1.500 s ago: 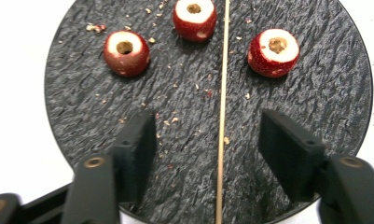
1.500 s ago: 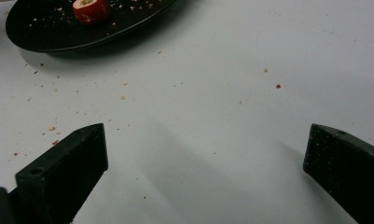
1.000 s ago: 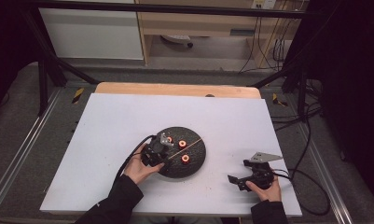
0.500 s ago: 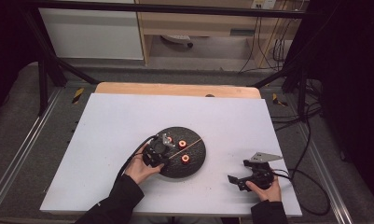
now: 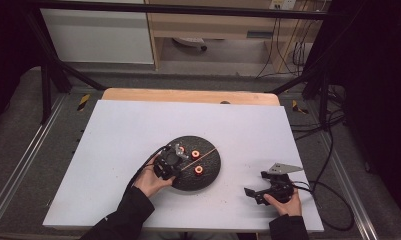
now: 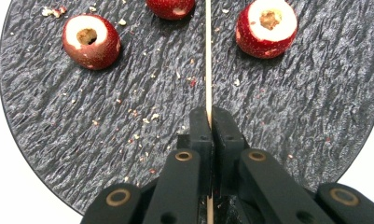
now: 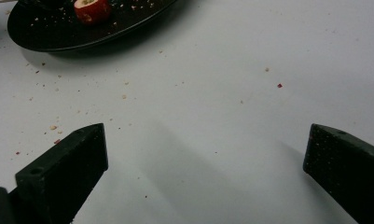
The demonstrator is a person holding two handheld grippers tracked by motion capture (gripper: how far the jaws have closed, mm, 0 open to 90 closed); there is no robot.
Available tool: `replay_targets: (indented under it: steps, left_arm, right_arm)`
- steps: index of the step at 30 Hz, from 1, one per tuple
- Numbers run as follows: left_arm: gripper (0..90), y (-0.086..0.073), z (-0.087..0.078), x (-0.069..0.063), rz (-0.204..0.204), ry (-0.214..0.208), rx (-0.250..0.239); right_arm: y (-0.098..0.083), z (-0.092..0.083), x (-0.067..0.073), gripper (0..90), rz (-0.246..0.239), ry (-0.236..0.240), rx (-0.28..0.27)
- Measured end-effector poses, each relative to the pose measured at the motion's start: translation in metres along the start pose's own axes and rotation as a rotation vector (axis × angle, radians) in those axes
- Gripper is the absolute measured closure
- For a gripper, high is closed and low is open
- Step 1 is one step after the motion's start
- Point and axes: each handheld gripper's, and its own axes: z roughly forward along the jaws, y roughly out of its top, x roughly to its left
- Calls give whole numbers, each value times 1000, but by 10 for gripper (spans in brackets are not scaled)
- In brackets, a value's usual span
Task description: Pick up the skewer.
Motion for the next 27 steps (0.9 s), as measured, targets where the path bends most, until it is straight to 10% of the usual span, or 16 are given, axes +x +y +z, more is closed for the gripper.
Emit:
replay_targets:
  steps: [27]
  left_arm:
    - [880,-30,-30,6,-52,-6,-139]
  right_arm:
    - [-1,0,0,7,1,-5,3]
